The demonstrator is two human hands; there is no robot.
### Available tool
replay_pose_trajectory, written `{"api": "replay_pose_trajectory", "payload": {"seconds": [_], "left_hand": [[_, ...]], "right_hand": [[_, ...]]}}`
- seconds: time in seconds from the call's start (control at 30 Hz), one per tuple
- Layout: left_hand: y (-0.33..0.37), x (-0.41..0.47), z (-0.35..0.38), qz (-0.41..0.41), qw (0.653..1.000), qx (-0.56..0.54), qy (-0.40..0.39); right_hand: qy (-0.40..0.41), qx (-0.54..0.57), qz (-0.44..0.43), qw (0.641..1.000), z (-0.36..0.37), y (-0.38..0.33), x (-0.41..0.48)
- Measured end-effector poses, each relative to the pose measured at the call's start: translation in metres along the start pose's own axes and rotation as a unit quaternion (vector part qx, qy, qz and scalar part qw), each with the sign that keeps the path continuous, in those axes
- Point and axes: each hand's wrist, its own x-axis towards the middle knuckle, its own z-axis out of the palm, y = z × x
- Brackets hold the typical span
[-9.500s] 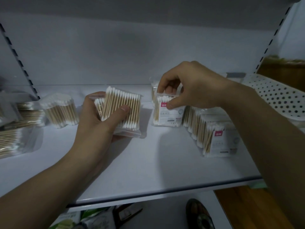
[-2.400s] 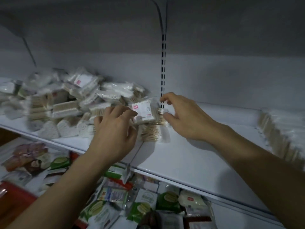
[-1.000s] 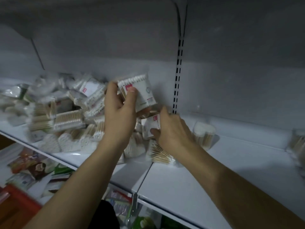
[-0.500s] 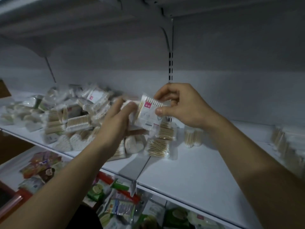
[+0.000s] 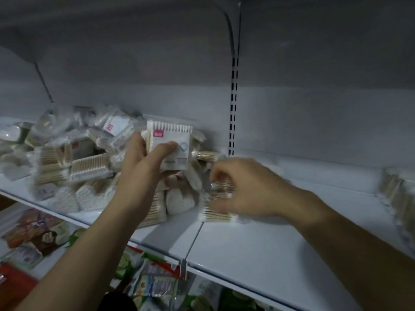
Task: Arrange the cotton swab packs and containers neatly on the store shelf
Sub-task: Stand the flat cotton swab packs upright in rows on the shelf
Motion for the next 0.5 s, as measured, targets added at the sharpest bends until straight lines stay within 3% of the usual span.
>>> {"api": "replay_pose_trajectory", "payload": {"seconds": [0.13, 0.27, 0.4, 0.5], "left_hand": [[-0.007, 0.000, 0.002, 0.004, 1.000, -0.002, -0.023], [-0.003, -0.003, 0.011, 0.041, 0.998, -0.011, -0.038], [0.001, -0.005, 0.016, 0.103, 0.994, 0.018, -0.016], [0.003, -0.007, 0.019, 0.119, 0.992, 0.031, 0.003]], "right_hand": [[-0.072, -0.051, -0.037, 0.995, 0.014, 0.003, -0.002], [-0.026, -0.017, -0.023, 0.999, 0.005, 0.008, -0.004], [0.098, 0.157, 0.038, 0.982, -0.020, 0.010, -0.003], [0.160, 0.347, 0.065, 0.922, -0.032, 0.009, -0.003]]}}
